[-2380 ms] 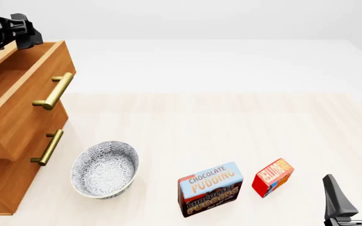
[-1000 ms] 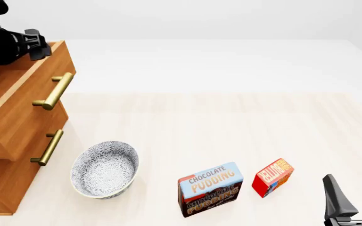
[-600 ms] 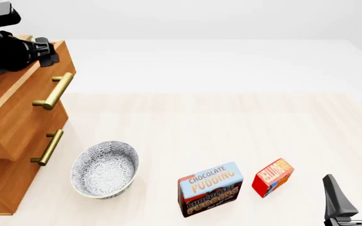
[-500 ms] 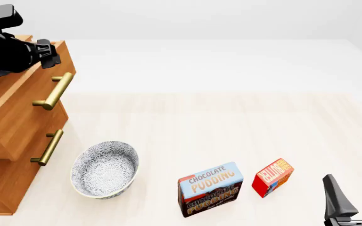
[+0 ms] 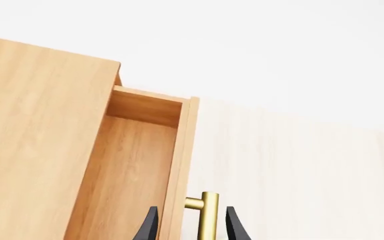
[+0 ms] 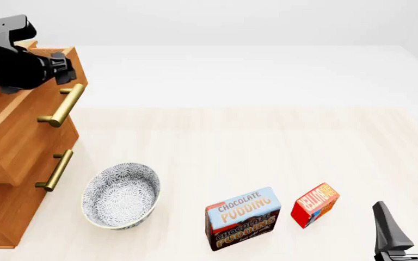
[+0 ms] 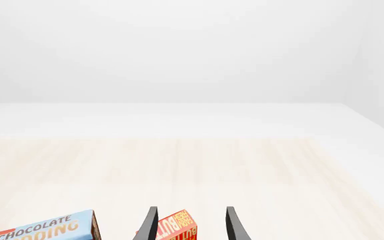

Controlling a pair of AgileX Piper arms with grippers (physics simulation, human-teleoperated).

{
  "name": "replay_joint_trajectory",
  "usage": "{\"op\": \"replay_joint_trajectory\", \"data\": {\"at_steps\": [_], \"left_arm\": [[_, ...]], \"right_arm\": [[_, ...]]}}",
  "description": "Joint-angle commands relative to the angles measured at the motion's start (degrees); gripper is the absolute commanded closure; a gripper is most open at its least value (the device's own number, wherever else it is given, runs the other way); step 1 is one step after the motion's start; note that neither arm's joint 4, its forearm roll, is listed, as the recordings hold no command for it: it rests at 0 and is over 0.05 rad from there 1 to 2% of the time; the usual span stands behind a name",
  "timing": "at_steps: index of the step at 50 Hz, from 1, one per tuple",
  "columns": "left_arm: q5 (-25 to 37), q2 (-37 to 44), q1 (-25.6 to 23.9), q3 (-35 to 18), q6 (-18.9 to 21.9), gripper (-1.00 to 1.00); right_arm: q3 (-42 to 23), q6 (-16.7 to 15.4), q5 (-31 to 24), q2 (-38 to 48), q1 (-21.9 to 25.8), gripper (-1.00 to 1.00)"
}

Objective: Put the butter at the back in the top drawer of the cabinet and close it.

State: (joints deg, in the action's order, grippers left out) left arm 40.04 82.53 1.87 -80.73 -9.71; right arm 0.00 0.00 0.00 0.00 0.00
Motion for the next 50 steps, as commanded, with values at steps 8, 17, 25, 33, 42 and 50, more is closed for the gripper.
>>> {"op": "replay_joint_trajectory", "data": {"at_steps": [8,17,25,33,42,50], "left_arm": [[-0.94,0.82,-0.39,1.07,-0.21,-1.0],[-1.13,1.13,-0.79,1.28,-0.18,-1.0],[-0.93,1.14,-1.0,1.24,-0.1,-1.0],[-1.05,1.18,-1.17,1.6,-0.09,-1.0],[-1.12,0.89,-2.13,2.1,-0.09,-1.0],[-1.18,1.08,-2.47,2.38,0.15,-1.0]], "right_arm": [[0.0,0.0,0.0,0.0,0.0,-1.0],[0.0,0.0,0.0,0.0,0.0,-1.0],[0.0,0.0,0.0,0.0,0.0,-1.0],[0.0,0.0,0.0,0.0,0.0,-1.0],[0.0,0.0,0.0,0.0,0.0,-1.0],[0.0,0.0,0.0,0.0,0.0,-1.0]]}}
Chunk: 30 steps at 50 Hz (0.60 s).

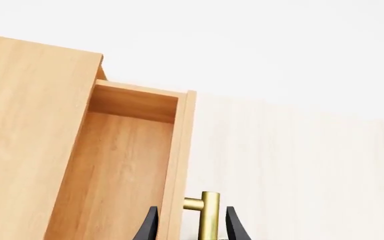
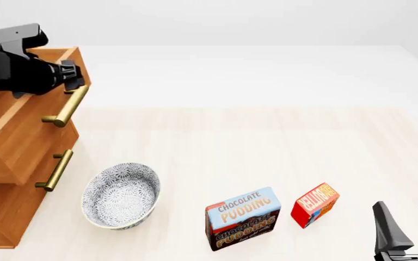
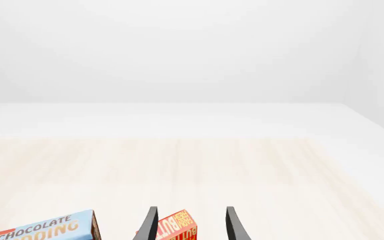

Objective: Put the butter at the back in the top drawer of the cabinet and close it.

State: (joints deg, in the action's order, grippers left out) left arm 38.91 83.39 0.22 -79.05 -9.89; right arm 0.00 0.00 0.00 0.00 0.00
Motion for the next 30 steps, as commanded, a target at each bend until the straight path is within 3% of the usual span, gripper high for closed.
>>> {"op": "replay_joint_trajectory", "data": {"at_steps": [1,30], "left_arm": [[-0.05,0.22,-0.82,0.7,0.33,-1.0],[-0.38,0.66,-2.43,1.54,0.28,-1.0]], "right_arm": [[0.0,0.0,0.0,0.0,0.0,-1.0],[0.0,0.0,0.0,0.0,0.0,-1.0]]}}
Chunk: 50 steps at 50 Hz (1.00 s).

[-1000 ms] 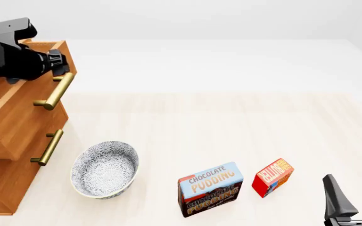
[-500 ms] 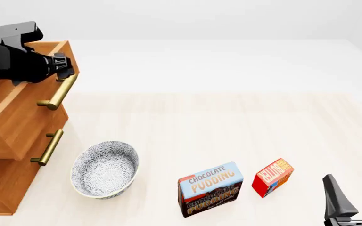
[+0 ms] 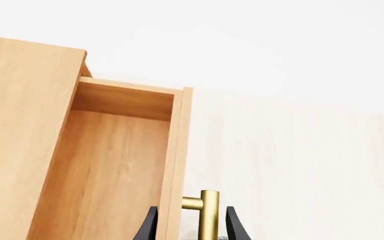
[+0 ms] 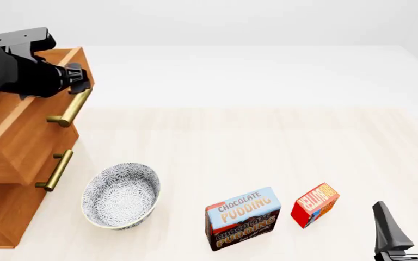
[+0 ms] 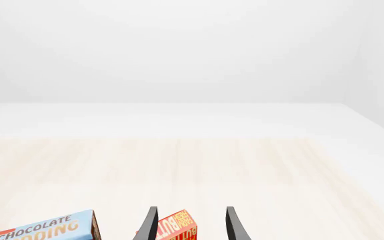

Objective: Put the butter at the back in the top drawer of the cabinet and close it.

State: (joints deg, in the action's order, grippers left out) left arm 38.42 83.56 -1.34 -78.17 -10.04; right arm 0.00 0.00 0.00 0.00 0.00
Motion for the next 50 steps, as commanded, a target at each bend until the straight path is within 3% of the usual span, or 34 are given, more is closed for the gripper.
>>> {"op": "replay_joint_trajectory", "data": {"at_steps": [1,50], "left_arm": [[0.12,0.51,-0.9,0.64,0.46,-1.0],[-0.05,0.66,-5.27,0.85,-0.77,-1.0]], "right_arm": [[0.0,0.0,0.0,0.0,0.0,-1.0],[0.0,0.0,0.0,0.0,0.0,-1.0]]}}
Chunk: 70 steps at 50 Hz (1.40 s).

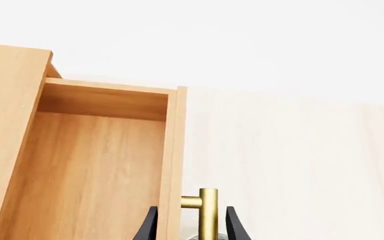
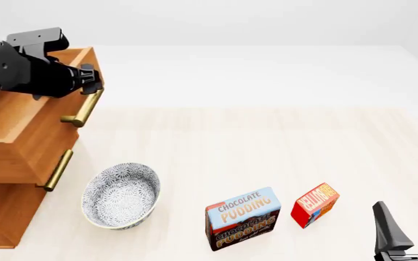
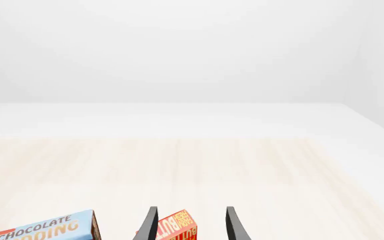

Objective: Put the butter at the back in the top drawer of the cabinet and close it.

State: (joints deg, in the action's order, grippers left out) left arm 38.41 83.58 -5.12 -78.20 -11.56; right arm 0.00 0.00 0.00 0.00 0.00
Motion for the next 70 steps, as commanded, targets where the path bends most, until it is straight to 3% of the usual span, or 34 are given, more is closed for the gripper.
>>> {"op": "replay_joint_trajectory", "data": {"at_steps": [1,70], "left_arm": [[-0.06,0.62,-1.6,0.9,0.73,-1.0],[0.77,3.17,-8.36,-2.49,-0.67,-1.0]], "right_arm": [[0.0,0.0,0.0,0.0,0.0,-1.0],[0.0,0.0,0.0,0.0,0.0,-1.0]]}}
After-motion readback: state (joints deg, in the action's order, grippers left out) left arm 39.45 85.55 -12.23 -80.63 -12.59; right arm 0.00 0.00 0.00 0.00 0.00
